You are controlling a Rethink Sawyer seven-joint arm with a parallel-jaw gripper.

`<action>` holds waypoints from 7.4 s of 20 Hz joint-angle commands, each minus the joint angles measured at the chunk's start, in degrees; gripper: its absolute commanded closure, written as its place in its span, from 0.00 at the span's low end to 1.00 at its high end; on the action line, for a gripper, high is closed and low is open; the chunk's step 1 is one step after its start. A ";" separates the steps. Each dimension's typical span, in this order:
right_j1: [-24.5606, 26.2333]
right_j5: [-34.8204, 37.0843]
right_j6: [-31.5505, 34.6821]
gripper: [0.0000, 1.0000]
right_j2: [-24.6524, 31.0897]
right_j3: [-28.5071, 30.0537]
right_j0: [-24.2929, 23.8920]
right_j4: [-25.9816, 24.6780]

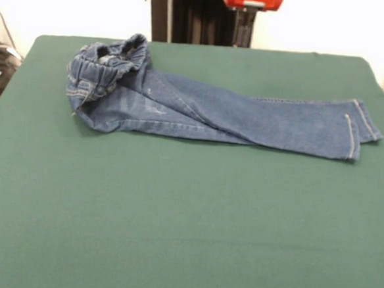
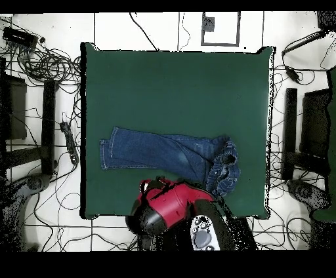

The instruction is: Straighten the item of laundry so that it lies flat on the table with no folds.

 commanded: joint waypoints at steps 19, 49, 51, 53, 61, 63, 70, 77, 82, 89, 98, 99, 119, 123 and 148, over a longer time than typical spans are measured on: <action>-0.45 6.68 4.00 1.00 -0.12 -6.56 2.43 18.30; 21.67 -12.24 9.41 1.00 -12.56 -17.45 15.03 20.50; 21.50 -12.43 9.11 1.00 -12.74 -17.05 15.23 20.94; 21.23 -12.39 8.65 1.00 -12.57 -16.98 14.91 21.19; 24.41 -14.79 9.46 1.00 -13.03 -16.52 16.42 23.17; 25.35 -16.11 10.17 1.00 -12.34 -15.23 16.85 23.97; 25.71 -17.79 13.40 1.00 -14.55 -11.00 23.81 30.06; 26.88 -18.72 15.98 1.00 -11.99 -9.55 27.70 38.37; 25.81 -18.55 16.52 1.00 -10.79 -8.00 29.37 43.34; 25.82 -19.10 15.44 1.00 -9.73 -7.25 30.07 47.75; 23.64 -14.99 16.22 1.00 -8.21 -6.64 33.94 56.50; 23.32 -14.70 16.44 1.00 -7.85 -6.45 34.19 57.45; 18.22 -14.45 13.83 1.00 -6.26 -2.08 35.56 66.80; 14.39 -14.23 8.71 1.00 -7.55 1.40 29.22 60.96; 17.90 -14.52 -0.77 1.00 -11.33 -3.91 10.32 37.50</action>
